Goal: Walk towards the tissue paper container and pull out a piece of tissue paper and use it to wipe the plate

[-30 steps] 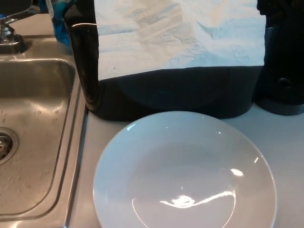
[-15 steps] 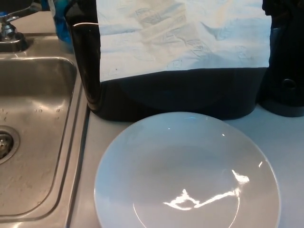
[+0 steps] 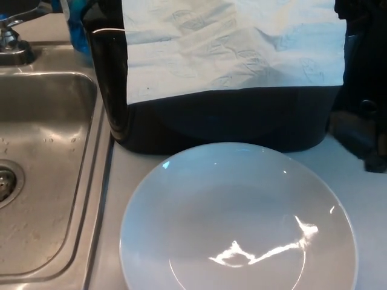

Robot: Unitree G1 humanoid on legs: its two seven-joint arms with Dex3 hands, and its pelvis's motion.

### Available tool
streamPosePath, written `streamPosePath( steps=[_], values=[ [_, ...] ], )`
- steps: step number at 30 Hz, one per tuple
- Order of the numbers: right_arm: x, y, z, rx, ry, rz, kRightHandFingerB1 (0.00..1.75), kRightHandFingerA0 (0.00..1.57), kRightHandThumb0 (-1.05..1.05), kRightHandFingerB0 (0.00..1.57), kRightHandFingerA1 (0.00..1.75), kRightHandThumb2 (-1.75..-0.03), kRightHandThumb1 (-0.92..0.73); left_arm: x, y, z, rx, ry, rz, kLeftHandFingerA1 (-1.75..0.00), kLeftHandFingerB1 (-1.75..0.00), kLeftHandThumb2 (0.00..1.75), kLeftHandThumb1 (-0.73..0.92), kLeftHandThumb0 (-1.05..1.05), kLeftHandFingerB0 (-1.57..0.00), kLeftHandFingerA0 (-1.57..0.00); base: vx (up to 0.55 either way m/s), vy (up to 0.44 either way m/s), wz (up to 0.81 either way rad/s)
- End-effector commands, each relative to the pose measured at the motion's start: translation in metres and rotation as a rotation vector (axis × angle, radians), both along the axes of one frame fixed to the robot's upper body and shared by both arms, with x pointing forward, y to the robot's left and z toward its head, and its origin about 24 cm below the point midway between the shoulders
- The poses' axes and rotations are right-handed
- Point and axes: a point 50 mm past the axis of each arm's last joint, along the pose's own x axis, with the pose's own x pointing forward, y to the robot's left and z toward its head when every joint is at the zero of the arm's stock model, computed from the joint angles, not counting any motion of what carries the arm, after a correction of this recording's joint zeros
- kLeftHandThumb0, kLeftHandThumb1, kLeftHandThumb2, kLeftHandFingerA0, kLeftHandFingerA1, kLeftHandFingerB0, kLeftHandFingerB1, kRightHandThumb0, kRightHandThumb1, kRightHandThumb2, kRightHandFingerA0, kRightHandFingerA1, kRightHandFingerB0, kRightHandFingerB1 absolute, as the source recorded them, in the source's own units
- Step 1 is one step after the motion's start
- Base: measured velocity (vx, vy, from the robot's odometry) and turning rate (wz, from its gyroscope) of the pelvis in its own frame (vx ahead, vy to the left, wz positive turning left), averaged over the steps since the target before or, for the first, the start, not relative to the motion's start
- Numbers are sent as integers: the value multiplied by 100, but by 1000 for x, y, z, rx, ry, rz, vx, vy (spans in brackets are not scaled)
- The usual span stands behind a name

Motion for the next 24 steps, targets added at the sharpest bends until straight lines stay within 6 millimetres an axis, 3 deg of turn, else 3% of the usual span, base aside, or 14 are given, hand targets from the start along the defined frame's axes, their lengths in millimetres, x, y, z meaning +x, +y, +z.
streamPosePath(
  steps=[1, 8, 9, 13, 14, 22, 24],
  values=[
    [34, 63, 1, -760, -68, -256, 31, 0, -82, 6, 47, -87, -49, -5, 8, 5, 54, -22, -30, -101, -74, 92, 79, 7, -67, -80, 0, 0, 0],
    [46, 71, 3, -802, -75, -299, 25, 2, -81, 12, 46, -87, -48, -8, 6, 4, 51, -20, -21, -101, -74, 90, 79, 7, -67, -80, 0, 0, 0],
    [49, 71, 3, -825, -61, -315, 20, 0, -77, 2, 29, -90, -48, -9, 5, 4, 55, -19, -29, -100, -74, 93, 79, 9, -67, -80, 0, 0, 0],
    [54, 73, 5, -861, -41, -343, 20, 0, -77, 2, 29, -90, -48, -9, 5, 5, 59, -17, -42, -100, -74, 93, 79, 9, -67, -80, 0, 0, 0],
    [61, 75, 5, -921, -19, -384, 19, 2, -77, 2, 19, -91, -46, -9, 5, 4, 57, -14, -39, -101, -74, 91, 79, 7, -67, -81, 0, 0, 0],
    [78, 79, 0, -973, 0, -439, 27, 1, -72, 1, 23, -87, -39, -8, 5, 4, 58, -8, -45, -105, -72, 92, 79, 8, -67, -78, 0, 0, 0],
    [85, 80, -3, -1006, 13, -473, 26, 0, -72, 0, 21, -87, -40, -9, 4, 4, 56, -4, -44, -98, -71, 92, 80, 10, -64, -78, 0, 0, 0]
  ],
)
